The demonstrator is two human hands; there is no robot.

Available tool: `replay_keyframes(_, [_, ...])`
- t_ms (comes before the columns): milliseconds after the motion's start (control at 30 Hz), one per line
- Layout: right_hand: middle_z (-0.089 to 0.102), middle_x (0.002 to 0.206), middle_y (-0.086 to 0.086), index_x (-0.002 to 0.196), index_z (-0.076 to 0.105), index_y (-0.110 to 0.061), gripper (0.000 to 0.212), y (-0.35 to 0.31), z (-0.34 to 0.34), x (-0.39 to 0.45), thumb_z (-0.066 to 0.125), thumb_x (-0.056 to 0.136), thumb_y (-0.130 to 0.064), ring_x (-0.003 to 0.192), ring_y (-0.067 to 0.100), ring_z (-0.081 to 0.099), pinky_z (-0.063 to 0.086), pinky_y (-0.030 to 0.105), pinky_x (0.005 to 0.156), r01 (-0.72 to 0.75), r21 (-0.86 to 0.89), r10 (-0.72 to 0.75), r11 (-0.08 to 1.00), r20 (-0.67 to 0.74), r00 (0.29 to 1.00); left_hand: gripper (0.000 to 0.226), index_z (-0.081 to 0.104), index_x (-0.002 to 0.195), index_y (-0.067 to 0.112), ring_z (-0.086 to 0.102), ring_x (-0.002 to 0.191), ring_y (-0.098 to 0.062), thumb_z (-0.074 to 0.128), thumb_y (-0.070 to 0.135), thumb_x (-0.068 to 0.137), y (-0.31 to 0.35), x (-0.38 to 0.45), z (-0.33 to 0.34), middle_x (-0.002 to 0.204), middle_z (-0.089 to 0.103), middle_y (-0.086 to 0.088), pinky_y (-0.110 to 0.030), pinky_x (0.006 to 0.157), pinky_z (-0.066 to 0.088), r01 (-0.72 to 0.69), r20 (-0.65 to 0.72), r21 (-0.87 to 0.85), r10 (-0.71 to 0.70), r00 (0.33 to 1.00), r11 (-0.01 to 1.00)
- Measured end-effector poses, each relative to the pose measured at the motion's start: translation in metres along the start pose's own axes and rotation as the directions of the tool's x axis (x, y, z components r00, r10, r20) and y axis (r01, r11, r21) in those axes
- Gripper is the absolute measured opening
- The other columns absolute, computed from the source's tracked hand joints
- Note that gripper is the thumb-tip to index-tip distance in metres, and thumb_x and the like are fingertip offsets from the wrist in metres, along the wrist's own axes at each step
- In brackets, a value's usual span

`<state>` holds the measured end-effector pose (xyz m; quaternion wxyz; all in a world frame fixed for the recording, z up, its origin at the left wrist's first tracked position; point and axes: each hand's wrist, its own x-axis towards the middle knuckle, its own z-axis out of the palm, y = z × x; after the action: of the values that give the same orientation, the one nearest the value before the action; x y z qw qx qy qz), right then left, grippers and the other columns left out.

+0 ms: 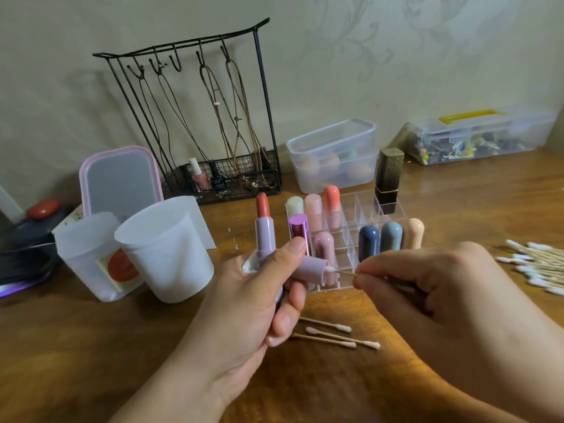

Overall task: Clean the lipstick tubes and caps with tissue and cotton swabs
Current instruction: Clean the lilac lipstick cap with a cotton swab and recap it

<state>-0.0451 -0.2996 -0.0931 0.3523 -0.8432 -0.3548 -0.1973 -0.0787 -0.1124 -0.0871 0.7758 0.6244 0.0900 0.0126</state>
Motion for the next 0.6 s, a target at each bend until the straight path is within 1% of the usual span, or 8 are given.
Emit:
replay_keyframes(67, [0.054, 0.052, -0.013, 0.070, 0.070, -0.026, 0.013, -0.0028, -0.0012, -0.0004, 0.065, 0.082, -0.026, 0.049, 0.002, 0.053, 0.040, 0.015, 0.042, 0.019, -0.029, -0.020, 0.999, -0.032, 0.999, 0.038, 0.068, 0.088, 0.000, 0.036, 0.033, -0.008, 0.066, 0.037, 0.078, -0.0004, 0.0000, 0.0004, 0.055, 0.049, -0.008, -0.015, 0.030, 0.026, 0.007, -0.002, -0.003, -0.007, 1.000, 1.000])
replay_keyframes(167, [0.056, 0.053, -0.014, 0.072, 0.069, -0.026, 0.012, -0.0043, -0.0020, -0.0018, 0.065, 0.084, -0.026, 0.049, 0.005, 0.054, 0.042, 0.021, 0.042, 0.040, -0.049, -0.044, 0.998, -0.080, 0.996, 0.044, 0.067, 0.096, -0.004, 0.036, 0.033, -0.007, 0.065, 0.037, 0.079, -0.0015, -0.0003, 0.0010, 0.054, 0.049, -0.005, -0.014, 0.030, 0.026, 0.014, -0.004, 0.007, -0.014, 1.000, 1.000])
replay_keyframes(267, [0.056, 0.054, -0.011, 0.074, 0.067, -0.024, 0.017, -0.0037, -0.0003, -0.0039, 0.060, 0.088, -0.031, 0.048, 0.009, 0.052, 0.041, 0.024, 0.041, 0.060, -0.036, -0.064, 0.998, -0.108, 0.992, 0.039, 0.070, 0.090, -0.001, 0.036, 0.033, -0.006, 0.065, 0.037, 0.079, -0.0030, 0.0003, 0.0025, 0.054, 0.049, -0.003, -0.014, 0.030, 0.026, 0.007, -0.009, 0.011, -0.007, 1.000, 1.000])
replay_keyframes(333, [0.057, 0.056, -0.008, 0.074, 0.068, -0.021, 0.022, -0.0034, 0.0025, -0.0055, 0.056, 0.089, -0.033, 0.048, 0.011, 0.051, 0.041, 0.024, 0.042, 0.088, -0.013, -0.088, 0.996, -0.093, 0.992, 0.033, 0.073, 0.079, 0.006, 0.036, 0.034, -0.006, 0.064, 0.037, 0.079, -0.0039, 0.0006, 0.0035, 0.053, 0.048, -0.002, -0.014, 0.031, 0.025, -0.007, -0.016, 0.019, 0.007, 1.000, 1.000])
replay_keyframes(467, [0.062, 0.061, -0.002, 0.076, 0.069, -0.015, 0.030, -0.0013, 0.0048, -0.0060, 0.054, 0.091, -0.036, 0.051, 0.011, 0.056, 0.044, 0.021, 0.050, 0.102, 0.050, -0.102, 0.994, -0.004, 0.995, 0.033, 0.072, 0.075, 0.005, 0.038, 0.035, -0.006, 0.063, 0.036, 0.078, -0.0033, 0.0009, 0.0036, 0.053, 0.049, -0.004, -0.016, 0.031, 0.027, -0.056, -0.038, 0.016, 0.056, 0.998, 0.998])
replay_keyframes(533, [0.061, 0.060, -0.005, 0.075, 0.068, -0.016, 0.033, 0.0016, 0.0046, -0.0057, 0.052, 0.091, -0.039, 0.051, 0.011, 0.055, 0.043, 0.013, 0.060, 0.084, 0.033, -0.085, 0.996, 0.049, 0.995, 0.036, 0.070, 0.080, 0.000, 0.038, 0.036, -0.007, 0.063, 0.036, 0.079, -0.0024, 0.0007, 0.0022, 0.054, 0.049, -0.005, -0.016, 0.031, 0.028, -0.062, -0.031, 0.022, 0.063, 0.998, 0.998])
replay_keyframes(567, [0.059, 0.058, -0.005, 0.074, 0.068, -0.017, 0.033, 0.0033, 0.0044, -0.0052, 0.052, 0.092, -0.040, 0.050, 0.011, 0.054, 0.043, 0.013, 0.060, 0.067, 0.022, -0.068, 0.997, 0.061, 0.996, 0.040, 0.068, 0.086, -0.003, 0.039, 0.036, -0.007, 0.064, 0.036, 0.079, -0.0020, 0.0007, 0.0016, 0.055, 0.049, -0.006, -0.016, 0.032, 0.028, -0.054, -0.025, 0.021, 0.055, 0.998, 0.998])
replay_keyframes(600, [0.057, 0.056, -0.005, 0.073, 0.067, -0.018, 0.033, 0.0048, 0.0044, -0.0044, 0.052, 0.091, -0.040, 0.048, 0.011, 0.052, 0.045, 0.018, 0.054, 0.049, 0.009, -0.050, 0.999, 0.057, 0.997, 0.043, 0.066, 0.091, -0.005, 0.038, 0.037, -0.007, 0.064, 0.036, 0.079, -0.0020, 0.0006, 0.0009, 0.055, 0.049, -0.006, -0.016, 0.032, 0.028, -0.043, -0.018, 0.019, 0.043, 0.999, 0.999])
